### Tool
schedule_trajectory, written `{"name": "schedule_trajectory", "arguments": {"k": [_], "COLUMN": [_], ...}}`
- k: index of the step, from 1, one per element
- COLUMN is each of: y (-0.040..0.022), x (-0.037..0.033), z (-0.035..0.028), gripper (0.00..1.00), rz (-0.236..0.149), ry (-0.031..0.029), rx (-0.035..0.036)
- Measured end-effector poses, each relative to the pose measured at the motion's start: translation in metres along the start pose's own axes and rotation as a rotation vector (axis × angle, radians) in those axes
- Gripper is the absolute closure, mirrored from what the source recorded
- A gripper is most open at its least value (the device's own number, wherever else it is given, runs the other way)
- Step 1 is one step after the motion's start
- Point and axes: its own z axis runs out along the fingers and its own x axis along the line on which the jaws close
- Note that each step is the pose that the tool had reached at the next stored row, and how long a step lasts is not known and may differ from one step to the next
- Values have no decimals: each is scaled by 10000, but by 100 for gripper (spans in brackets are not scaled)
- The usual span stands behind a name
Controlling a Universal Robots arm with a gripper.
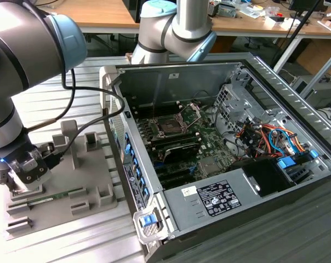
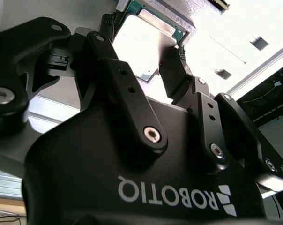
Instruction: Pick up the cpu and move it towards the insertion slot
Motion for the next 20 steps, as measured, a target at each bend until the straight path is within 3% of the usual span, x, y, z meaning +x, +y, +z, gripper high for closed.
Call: {"name": "schedule_trajectory", "arguments": {"k": [9,15,20], "y": [22,21,21], "x": [8,14,14], "z": [29,90,94], "gripper": [40,40,40], "rz": [-5,-15,-15], "ry": [-3,-3,-1], "rx": [0,0,1]}}
